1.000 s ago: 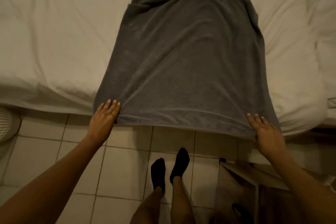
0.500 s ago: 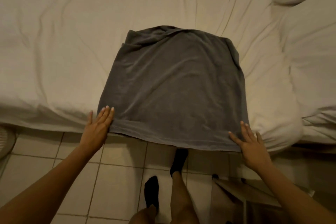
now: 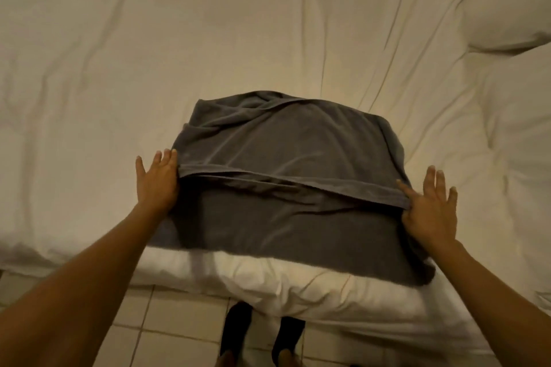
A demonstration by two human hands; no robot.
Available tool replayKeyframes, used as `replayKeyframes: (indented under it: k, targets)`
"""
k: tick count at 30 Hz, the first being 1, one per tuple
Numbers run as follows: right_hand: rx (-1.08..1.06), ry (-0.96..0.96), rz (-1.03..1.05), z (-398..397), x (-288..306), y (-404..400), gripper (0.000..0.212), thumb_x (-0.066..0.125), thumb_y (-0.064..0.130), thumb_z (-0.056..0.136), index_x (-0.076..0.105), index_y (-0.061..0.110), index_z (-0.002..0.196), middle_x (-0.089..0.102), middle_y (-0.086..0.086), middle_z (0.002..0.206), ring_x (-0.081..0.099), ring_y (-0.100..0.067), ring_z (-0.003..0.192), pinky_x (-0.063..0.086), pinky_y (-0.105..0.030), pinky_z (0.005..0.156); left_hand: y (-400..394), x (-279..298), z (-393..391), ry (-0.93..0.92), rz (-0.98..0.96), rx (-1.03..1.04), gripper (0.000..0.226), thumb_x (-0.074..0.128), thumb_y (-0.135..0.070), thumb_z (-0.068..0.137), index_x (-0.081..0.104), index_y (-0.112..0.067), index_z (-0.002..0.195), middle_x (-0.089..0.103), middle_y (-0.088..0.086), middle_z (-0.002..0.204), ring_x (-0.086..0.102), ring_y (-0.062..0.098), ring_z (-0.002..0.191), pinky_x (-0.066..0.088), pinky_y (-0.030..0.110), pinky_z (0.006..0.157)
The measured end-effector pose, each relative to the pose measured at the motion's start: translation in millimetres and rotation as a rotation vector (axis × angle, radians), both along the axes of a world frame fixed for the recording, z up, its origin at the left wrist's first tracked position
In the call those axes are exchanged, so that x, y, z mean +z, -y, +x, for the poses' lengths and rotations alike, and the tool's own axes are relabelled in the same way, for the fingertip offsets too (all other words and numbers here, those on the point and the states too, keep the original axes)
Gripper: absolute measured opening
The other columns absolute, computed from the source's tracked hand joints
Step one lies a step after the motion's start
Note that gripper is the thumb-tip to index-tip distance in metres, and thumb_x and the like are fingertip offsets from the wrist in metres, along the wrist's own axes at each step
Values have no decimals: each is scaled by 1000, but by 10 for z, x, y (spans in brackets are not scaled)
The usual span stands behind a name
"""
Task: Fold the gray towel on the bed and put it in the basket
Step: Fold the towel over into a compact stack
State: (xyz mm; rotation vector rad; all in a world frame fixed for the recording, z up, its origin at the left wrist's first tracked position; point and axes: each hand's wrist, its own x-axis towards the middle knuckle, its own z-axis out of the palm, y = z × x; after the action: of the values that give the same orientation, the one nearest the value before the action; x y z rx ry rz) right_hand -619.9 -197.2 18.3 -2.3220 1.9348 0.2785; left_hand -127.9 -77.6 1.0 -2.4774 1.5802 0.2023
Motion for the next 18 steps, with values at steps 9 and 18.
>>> replayKeyframes:
  k: [9, 18]
  targets:
    - [-53, -106, -44, 361, -386, 1242, 52, 48, 32, 93, 34, 29, 143, -5, -19, 156, -11, -32, 143, -5, -51, 113, 1382, -250, 399, 41, -52, -171, 47, 42, -16, 96, 34, -11, 142, 40, 13, 147, 27, 29, 141, -5, 54, 115]
    - [-118, -136, -88, 577, -366, 2134, 53, 56, 27, 89, 40, 27, 140, -5, -18, 156, -10, -32, 143, -6, -50, 113, 2610, -130, 654, 171, 67, -203, 30, 47, -16, 92, 56, -10, 119, 64, 14, 116, 39, 29, 132, -5, 57, 114]
